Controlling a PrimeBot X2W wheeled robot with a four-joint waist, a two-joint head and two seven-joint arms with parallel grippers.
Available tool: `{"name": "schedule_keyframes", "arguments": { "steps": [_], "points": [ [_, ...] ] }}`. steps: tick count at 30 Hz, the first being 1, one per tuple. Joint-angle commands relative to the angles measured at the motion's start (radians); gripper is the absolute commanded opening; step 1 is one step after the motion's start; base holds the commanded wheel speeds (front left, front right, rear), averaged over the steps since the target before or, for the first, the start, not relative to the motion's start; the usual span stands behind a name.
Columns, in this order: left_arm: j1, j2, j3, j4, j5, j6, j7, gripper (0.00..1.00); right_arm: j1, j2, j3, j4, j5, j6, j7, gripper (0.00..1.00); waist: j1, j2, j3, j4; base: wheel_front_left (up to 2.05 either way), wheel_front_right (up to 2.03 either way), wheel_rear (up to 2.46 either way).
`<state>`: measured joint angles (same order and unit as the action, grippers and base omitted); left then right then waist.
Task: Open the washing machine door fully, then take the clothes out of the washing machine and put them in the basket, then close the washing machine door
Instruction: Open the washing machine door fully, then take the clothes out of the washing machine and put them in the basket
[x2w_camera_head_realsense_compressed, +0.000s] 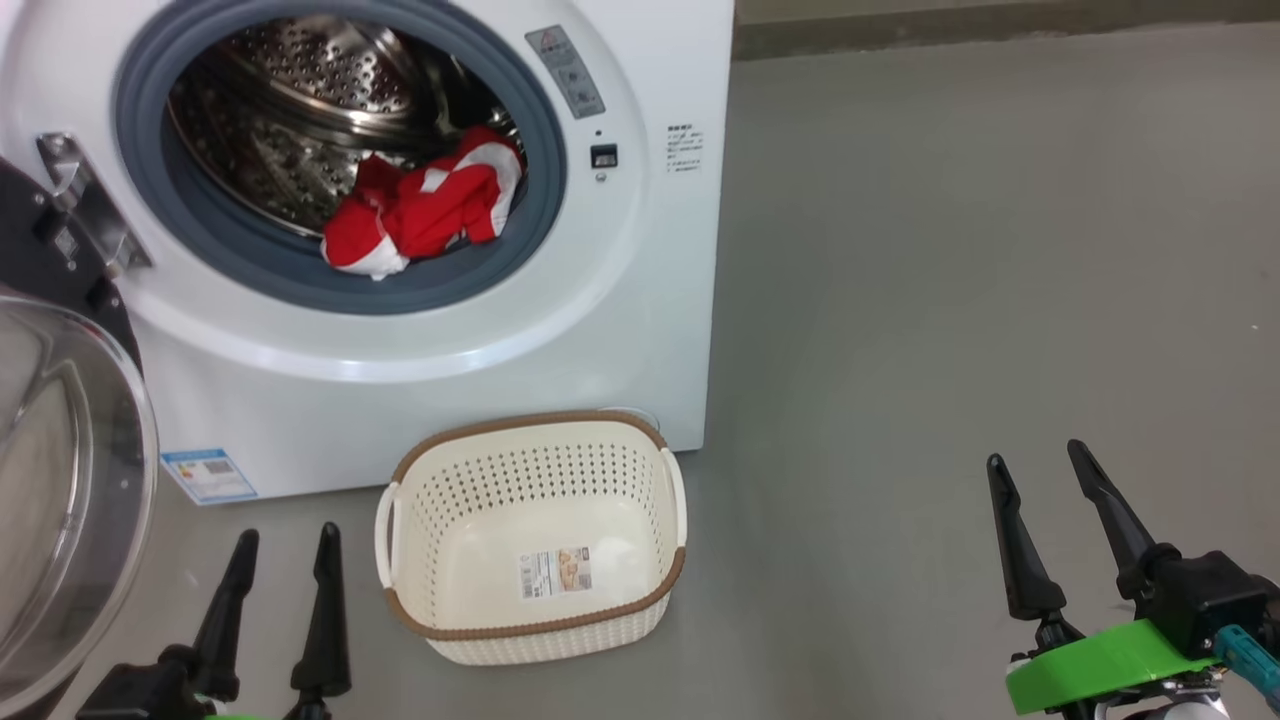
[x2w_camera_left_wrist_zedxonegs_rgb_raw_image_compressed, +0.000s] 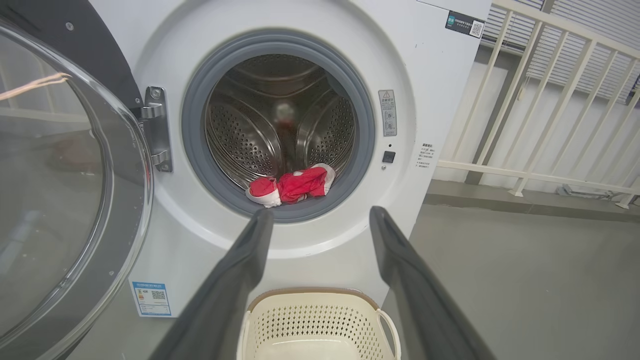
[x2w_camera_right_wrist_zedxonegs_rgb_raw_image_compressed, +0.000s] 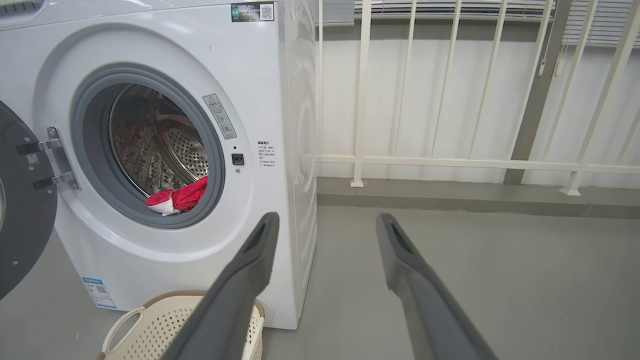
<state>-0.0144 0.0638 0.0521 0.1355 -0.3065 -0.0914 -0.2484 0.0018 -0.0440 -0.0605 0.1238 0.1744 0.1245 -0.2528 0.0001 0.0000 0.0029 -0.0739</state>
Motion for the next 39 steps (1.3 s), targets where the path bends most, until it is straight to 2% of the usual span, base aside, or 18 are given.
{"name": "schedule_keyframes", "arguments": {
  "steps": [1, 13, 17, 26, 29, 34, 39],
  "points": [
    [-0.001, 0.022, 0.03, -0.03, 0.012, 0.009, -0.009, 1.0, -0.001, -0.006, 0.022, -0.039, -0.01, 0.006, -0.009, 1.0, -0.0001, 0.0, -0.026, -0.019, 0.0, 0.0, 0.0],
    [0.077, 0.028, 0.036, -0.06, -0.003, 0.012, -0.01, 1.0, 0.062, -0.006, 0.014, -0.099, -0.017, 0.006, -0.009, 1.0, -0.0001, 0.0, -0.039, -0.028, 0.0, 0.0, 0.0],
    [0.081, 0.022, 0.04, -0.085, -0.035, 0.001, -0.012, 1.0, 0.063, -0.006, 0.011, -0.097, -0.015, 0.006, -0.009, 1.0, -0.0001, 0.0, -0.032, -0.028, 0.0, 0.0, 0.0],
    [0.087, 0.026, 0.036, -0.091, -0.025, 0.0, -0.013, 1.0, 0.058, -0.006, 0.006, -0.088, -0.014, 0.006, -0.009, 1.0, -0.0001, 0.0, -0.035, -0.025, 0.0, 0.0, 0.0],
    [0.089, 0.027, 0.037, -0.093, -0.017, 0.005, -0.013, 1.0, 0.057, -0.006, 0.003, -0.089, -0.017, 0.006, -0.009, 1.0, -0.0001, 0.0, -0.035, -0.022, 0.0, 0.0, 0.0],
    [0.085, 0.032, 0.043, -0.091, 0.017, 0.042, -0.013, 1.0, 0.058, -0.006, -0.002, -0.093, -0.02, 0.006, -0.009, 1.0, -0.0001, 0.0, -0.03, -0.015, 0.08, -0.09, 0.01],
    [0.076, 0.036, 0.038, -0.088, 0.025, 0.05, -0.013, 1.0, 0.057, -0.006, -0.004, -0.093, -0.018, 0.006, -0.009, 1.0, -0.0001, 0.0, -0.024, -0.008, 0.69, -0.69, 0.0]
  ]
}}
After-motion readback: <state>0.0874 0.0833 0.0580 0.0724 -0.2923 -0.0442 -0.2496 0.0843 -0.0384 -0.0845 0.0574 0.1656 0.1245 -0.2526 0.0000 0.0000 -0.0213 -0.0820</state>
